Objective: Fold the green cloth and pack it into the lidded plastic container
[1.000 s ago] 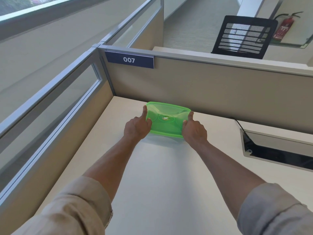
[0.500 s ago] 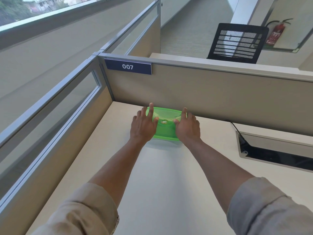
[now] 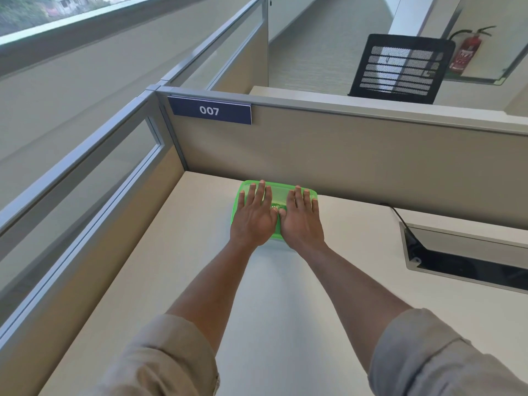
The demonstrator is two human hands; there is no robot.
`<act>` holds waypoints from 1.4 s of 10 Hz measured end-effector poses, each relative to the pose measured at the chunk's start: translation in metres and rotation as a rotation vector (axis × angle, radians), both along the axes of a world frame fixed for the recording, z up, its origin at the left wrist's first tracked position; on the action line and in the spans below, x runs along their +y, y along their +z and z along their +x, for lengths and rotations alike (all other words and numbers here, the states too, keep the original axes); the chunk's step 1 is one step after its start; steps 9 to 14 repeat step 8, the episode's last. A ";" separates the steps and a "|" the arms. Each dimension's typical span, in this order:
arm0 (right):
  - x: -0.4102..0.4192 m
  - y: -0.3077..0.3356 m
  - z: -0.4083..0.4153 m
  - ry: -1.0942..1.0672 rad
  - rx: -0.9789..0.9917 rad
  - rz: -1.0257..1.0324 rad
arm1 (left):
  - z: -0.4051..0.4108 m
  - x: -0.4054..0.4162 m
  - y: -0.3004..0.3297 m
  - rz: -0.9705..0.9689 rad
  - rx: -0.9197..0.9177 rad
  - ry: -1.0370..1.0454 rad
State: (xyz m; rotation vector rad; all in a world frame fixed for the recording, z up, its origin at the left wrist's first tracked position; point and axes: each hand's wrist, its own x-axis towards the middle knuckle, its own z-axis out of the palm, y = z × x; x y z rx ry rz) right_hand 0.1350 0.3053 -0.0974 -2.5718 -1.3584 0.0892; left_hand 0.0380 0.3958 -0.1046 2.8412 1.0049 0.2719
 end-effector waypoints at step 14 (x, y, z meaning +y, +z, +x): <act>-0.014 0.034 0.008 -0.039 -0.052 0.106 | 0.010 -0.018 0.030 -0.004 -0.120 -0.019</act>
